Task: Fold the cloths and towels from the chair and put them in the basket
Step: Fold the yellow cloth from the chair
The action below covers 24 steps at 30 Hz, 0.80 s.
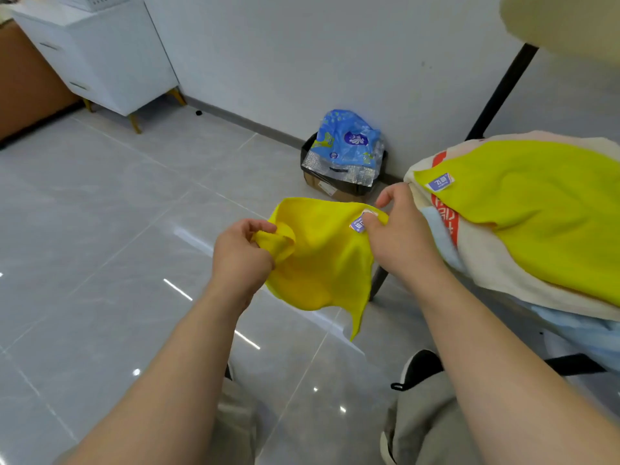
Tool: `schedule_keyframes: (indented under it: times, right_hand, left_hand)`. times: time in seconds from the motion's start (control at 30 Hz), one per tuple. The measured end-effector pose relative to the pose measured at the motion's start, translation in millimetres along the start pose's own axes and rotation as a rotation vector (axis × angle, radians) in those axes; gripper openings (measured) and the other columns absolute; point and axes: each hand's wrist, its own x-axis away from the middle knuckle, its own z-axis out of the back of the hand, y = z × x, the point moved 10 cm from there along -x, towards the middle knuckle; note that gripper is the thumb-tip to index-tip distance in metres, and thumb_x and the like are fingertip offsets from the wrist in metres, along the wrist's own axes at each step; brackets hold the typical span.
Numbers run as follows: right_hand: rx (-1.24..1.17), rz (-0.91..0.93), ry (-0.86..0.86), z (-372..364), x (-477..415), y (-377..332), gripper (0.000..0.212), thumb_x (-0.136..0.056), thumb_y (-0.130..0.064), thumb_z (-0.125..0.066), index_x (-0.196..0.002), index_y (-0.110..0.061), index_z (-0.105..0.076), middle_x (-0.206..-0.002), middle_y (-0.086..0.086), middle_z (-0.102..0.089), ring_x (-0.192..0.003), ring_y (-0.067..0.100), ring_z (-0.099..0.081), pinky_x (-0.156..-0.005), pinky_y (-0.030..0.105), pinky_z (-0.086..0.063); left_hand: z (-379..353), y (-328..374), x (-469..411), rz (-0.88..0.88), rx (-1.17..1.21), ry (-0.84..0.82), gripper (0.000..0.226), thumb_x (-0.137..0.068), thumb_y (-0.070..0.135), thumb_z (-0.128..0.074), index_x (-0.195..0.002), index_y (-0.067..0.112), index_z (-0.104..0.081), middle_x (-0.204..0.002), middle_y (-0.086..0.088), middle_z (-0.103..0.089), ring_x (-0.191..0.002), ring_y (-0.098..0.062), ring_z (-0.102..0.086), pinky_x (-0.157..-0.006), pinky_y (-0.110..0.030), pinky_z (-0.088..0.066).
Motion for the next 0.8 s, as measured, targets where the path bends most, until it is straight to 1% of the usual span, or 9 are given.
schedule_keyframes:
  times: [0.07, 0.2, 0.3, 0.4, 0.47, 0.57, 0.67, 0.73, 0.8]
  right_hand:
    - [0.015, -0.009, -0.008, -2.4, -3.2, 1.0, 0.018, -0.098, -0.016, -0.057, -0.099, -0.020, -0.040, -0.076, -0.010, -0.045, -0.062, 0.004, -0.043, -0.049, 0.018, -0.027]
    - [0.021, -0.044, -0.029, -4.9, -6.1, 7.8, 0.020, -0.095, -0.008, -0.054, -0.086, -0.022, -0.045, -0.072, -0.002, -0.049, -0.057, 0.013, -0.043, -0.044, 0.020, -0.029]
    - [0.021, -0.075, -0.090, -9.0, -8.4, 12.8, 0.027, -0.088, 0.002, -0.049, -0.075, -0.021, -0.056, -0.075, -0.003, -0.056, -0.058, 0.014, -0.046, -0.044, 0.022, -0.029]
    - [-0.002, -0.124, -0.161, -15.7, -8.0, 14.6, 0.031, -0.088, 0.000, -0.051, -0.078, -0.021, -0.072, -0.067, -0.011, -0.055, -0.053, 0.006, -0.044, -0.040, 0.014, -0.029]
    - [-0.028, -0.158, -0.188, -18.7, -5.9, 15.3, 0.032, -0.090, -0.003, -0.051, -0.083, -0.021, -0.077, -0.065, -0.010, -0.058, -0.050, 0.005, -0.044, -0.042, 0.012, -0.031]
    - [-0.083, -0.222, -0.237, -22.6, -1.5, 18.4, 0.038, -0.087, -0.001, -0.048, -0.096, -0.021, -0.079, -0.076, -0.001, -0.068, -0.062, 0.019, -0.062, -0.060, 0.031, -0.056]
    - [-0.045, -0.230, -0.298, -28.6, -0.8, 25.4, 0.051, -0.081, 0.005, -0.051, -0.109, -0.029, -0.076, -0.099, 0.003, -0.072, -0.082, 0.032, -0.071, -0.075, 0.049, -0.061]
    - [0.004, -0.172, -0.342, -32.8, -1.1, 24.3, 0.048, -0.085, 0.000, -0.061, -0.117, -0.034, -0.072, -0.110, 0.001, -0.072, -0.082, 0.023, -0.071, -0.076, 0.041, -0.062]
    - [0.064, -0.118, -0.373, -33.7, 0.1, 20.4, 0.050, -0.087, -0.001, -0.060, -0.122, -0.036, -0.070, -0.110, 0.000, -0.071, -0.075, 0.018, -0.069, -0.065, 0.029, -0.060]
  left_hand:
    - [4.0, 12.7, 0.1, -0.120, -0.157, 0.032, 0.032, -0.069, 0.002, -0.081, -0.089, 0.023, -0.067, -0.056, 0.014, -0.056, -0.053, -0.005, -0.049, -0.055, -0.029, -0.047]
    - [13.4, 28.1, 1.2, -0.213, -0.315, 0.128, 0.022, -0.071, 0.016, -0.080, -0.083, 0.024, -0.064, -0.070, 0.010, -0.064, -0.065, -0.004, -0.058, -0.056, -0.022, -0.042]
    - [12.8, 25.8, 1.1, -0.203, -0.285, 0.128, 0.013, -0.082, 0.019, -0.075, -0.081, 0.019, -0.062, -0.068, 0.004, -0.069, -0.058, -0.006, -0.066, -0.052, -0.019, -0.045]
    - [6.5, 20.0, 0.0, -0.152, -0.231, 0.079, 0.023, -0.094, 0.032, -0.065, -0.083, 0.013, -0.058, -0.064, -0.005, -0.071, -0.049, -0.012, -0.068, -0.049, -0.023, -0.053]
    - [0.7, 18.7, 0.1, -0.140, -0.309, 0.052, 0.037, -0.099, 0.044, -0.053, -0.084, 0.011, -0.057, -0.062, -0.006, -0.070, -0.045, -0.012, -0.065, -0.048, -0.024, -0.050]
    - [-4.4, 17.8, 1.0, -0.129, -0.376, 0.048, 0.047, -0.101, 0.052, -0.042, -0.085, 0.011, -0.057, -0.065, -0.005, -0.070, -0.046, -0.006, -0.063, -0.054, -0.027, -0.047]
    - [-8.9, 12.1, 1.1, -0.081, -0.350, 0.001, 0.038, -0.089, 0.048, -0.067, -0.082, 0.012, -0.056, -0.074, -0.005, -0.068, -0.065, -0.015, -0.065, -0.058, -0.033, -0.048]
    - [-9.0, 6.9, 2.4, -0.041, -0.405, -0.020, 0.033, -0.076, 0.034, -0.083, -0.081, 0.016, -0.055, -0.075, -0.002, -0.061, -0.070, -0.020, -0.057, -0.055, -0.032, -0.040]
    - [-7.8, 6.3, 3.0, -0.035, -0.432, -0.005, 0.026, -0.075, 0.020, -0.081, -0.078, 0.017, -0.055, -0.071, 0.000, -0.061, -0.069, -0.022, -0.058, -0.053, -0.031, -0.040]
